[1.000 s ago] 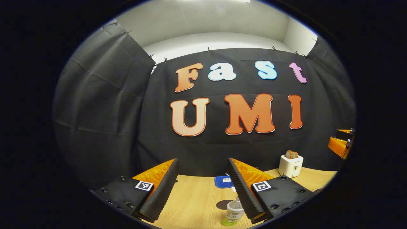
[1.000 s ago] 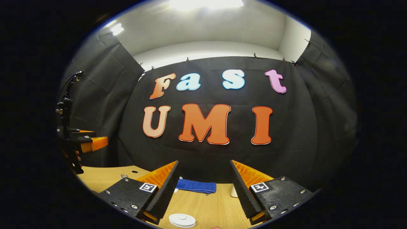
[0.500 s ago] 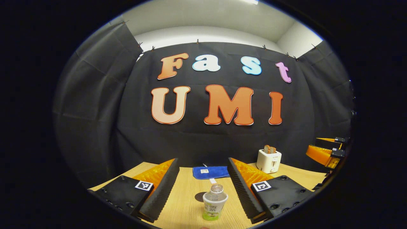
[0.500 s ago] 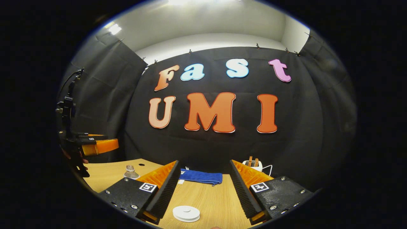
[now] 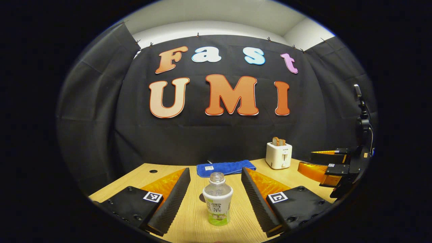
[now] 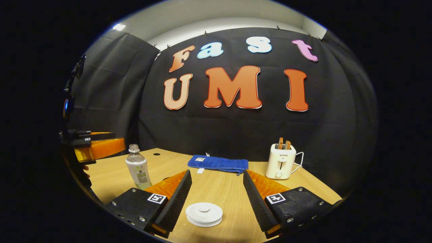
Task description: Open the teacup lid with one hand, grasp the water bottle and pour water into the teacup with the other hand; after pouring, place the water bottle on the coaster and then close the teacup lid.
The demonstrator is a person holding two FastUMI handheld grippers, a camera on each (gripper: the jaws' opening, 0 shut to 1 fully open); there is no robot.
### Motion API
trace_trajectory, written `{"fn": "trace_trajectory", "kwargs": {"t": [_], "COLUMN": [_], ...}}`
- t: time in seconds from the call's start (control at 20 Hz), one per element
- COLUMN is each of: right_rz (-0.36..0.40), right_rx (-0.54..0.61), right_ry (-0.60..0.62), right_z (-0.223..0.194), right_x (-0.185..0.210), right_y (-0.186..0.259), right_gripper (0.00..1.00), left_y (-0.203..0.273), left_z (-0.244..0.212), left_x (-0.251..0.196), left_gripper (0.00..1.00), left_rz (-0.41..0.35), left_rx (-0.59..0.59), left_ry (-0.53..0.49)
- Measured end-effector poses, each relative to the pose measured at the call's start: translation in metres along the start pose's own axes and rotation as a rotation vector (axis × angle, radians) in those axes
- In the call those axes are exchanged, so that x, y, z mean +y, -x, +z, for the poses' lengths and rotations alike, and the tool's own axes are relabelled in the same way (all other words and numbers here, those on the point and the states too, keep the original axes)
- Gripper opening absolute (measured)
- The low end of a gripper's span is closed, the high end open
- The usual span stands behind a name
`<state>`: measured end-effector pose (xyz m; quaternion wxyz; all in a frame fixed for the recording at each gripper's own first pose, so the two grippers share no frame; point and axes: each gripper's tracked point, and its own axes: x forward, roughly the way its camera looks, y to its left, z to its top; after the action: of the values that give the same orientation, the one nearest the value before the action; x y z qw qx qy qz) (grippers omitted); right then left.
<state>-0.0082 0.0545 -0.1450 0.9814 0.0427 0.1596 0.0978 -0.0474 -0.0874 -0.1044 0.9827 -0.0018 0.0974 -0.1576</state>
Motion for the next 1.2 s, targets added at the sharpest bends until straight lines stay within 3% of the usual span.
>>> {"fn": "trace_trajectory", "kwargs": {"t": [0.3,0.55,0.85,1.2], "right_rz": [0.04,0.057,0.09,0.108], "right_rx": [0.134,0.227,0.276,0.278], "right_ry": [0.039,0.034,0.07,0.127], "right_z": [-0.051,-0.088,-0.102,-0.102], "right_x": [0.013,0.017,0.027,0.037], "right_y": [-0.018,-0.028,-0.032,-0.033], "right_gripper": [0.92,0.81,0.58,0.28], "left_y": [-0.006,-0.014,-0.018,-0.02], "left_z": [-0.035,-0.057,-0.071,-0.085], "left_x": [-0.005,0.002,0.008,0.003], "left_gripper": [0.99,0.98,0.98,0.98], "left_rz": [0.012,0.045,0.052,0.04], "left_rx": [0.058,0.093,0.132,0.16], "left_ry": [-0.029,-0.036,0.026,0.01]}}
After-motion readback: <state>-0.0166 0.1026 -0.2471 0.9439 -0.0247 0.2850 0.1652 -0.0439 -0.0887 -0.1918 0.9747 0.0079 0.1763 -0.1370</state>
